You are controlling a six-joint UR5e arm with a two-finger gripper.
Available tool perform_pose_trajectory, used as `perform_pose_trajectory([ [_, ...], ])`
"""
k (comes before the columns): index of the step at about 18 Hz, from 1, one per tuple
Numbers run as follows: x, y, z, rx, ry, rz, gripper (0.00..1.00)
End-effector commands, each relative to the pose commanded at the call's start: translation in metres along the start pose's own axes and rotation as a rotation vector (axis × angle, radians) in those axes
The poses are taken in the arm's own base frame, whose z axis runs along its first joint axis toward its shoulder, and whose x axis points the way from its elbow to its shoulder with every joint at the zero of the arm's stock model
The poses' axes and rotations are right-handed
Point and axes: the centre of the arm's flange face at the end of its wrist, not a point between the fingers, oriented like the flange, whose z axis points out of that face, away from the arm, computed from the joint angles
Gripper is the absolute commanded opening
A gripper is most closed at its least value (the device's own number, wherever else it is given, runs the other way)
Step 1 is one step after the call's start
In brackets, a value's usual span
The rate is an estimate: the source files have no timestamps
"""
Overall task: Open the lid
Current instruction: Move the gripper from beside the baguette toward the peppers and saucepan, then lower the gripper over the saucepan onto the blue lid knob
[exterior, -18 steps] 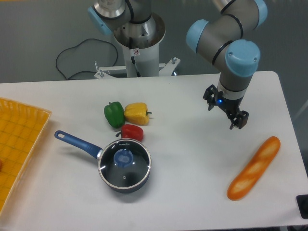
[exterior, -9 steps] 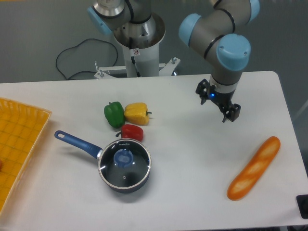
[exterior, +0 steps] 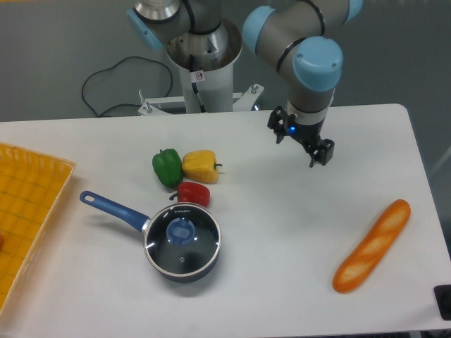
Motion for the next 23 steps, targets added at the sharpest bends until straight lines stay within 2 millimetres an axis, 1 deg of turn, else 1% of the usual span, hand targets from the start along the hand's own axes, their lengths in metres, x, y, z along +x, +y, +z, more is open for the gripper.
perform_pose_trajectory([
  [4, 0.022, -0.040, 0.001, 0.005, -0.001, -0.067, 1.00],
  [7, 0.041, -0.071, -0.005, 0.016, -0.009, -0.172, 1.00],
  [10, 0.055, -0.086, -0.006, 0.012, -0.009, -0.193, 1.00],
  [12, 0.063, -0.093, -0.008, 0.013, -0.012, -0.255, 1.00],
  [14, 0.075, -0.109, -0.008, 0.016, -0.016, -0.295, 1.00],
  [18, 0.093, -0.131, -0.001, 0.016, -0.006, -0.377, 1.00],
  [21, 0.095, -0.146, -0.002, 0.027, -0.010, -0.416, 1.00],
  [23, 0.091, -0.155, -0.001, 0.051, 0.003, -0.438, 1.00],
])
